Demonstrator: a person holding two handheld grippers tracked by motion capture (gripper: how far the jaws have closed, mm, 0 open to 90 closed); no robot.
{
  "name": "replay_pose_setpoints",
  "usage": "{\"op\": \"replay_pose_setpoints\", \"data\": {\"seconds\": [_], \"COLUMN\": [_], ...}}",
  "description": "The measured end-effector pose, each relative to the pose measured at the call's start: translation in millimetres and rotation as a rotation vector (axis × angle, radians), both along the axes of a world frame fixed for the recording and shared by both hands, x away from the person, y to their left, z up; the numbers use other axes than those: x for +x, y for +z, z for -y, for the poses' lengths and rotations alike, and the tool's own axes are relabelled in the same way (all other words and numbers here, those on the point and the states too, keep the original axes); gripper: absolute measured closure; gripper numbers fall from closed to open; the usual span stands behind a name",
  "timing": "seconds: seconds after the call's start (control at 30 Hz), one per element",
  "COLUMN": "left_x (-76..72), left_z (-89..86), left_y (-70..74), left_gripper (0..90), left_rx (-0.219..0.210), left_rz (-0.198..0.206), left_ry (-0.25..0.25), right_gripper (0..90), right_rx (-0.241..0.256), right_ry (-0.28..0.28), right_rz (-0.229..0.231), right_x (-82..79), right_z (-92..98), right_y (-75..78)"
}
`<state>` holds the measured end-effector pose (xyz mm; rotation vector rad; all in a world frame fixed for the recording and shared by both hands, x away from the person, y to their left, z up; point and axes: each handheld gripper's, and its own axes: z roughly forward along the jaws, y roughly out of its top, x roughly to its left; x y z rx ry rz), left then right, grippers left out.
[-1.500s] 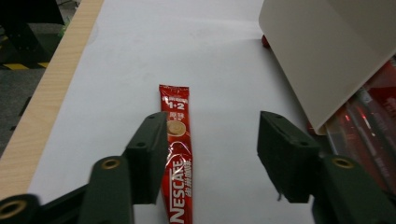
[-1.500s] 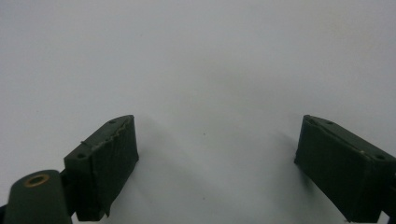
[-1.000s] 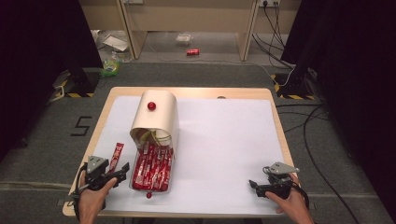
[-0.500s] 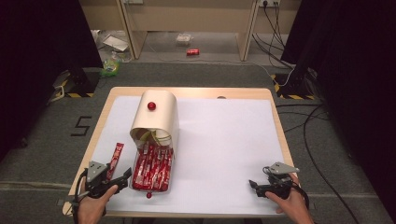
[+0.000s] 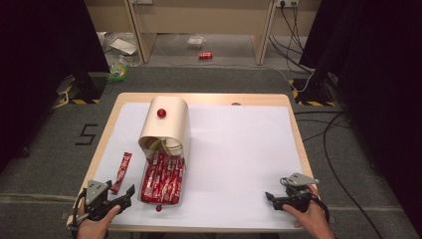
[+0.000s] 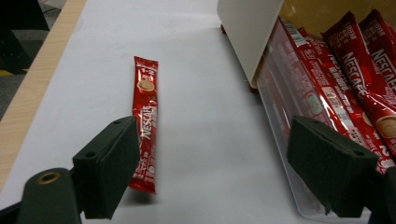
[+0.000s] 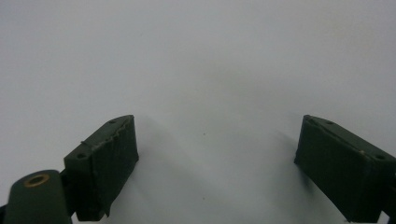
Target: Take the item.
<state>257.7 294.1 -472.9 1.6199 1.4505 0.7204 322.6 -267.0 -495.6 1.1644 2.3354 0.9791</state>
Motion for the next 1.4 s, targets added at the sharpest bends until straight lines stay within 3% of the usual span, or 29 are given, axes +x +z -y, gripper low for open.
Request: {"op": "replay_pose_setpoints", "data": {"seconds": [0.77, 1.4], "left_x": [-25.4, -43.5], "left_z": [-2.3, 8.1], "left_y": [-1.8, -14.4], "left_gripper": [16.6, 16.5], "left_rx": [0.000, -0.003], "left_rz": [0.022, 0.013], "left_ry": [0.017, -0.016], "right_gripper": [13.1, 13.0], "right_rx": [0.001, 0.001], "right_ry": [-0.001, 0.001], "right_rz": [0.000, 0.001], "right_x": [0.1, 0.3], "right_z": [0.0, 0.1], "right_y": [-0.1, -0.1]}}
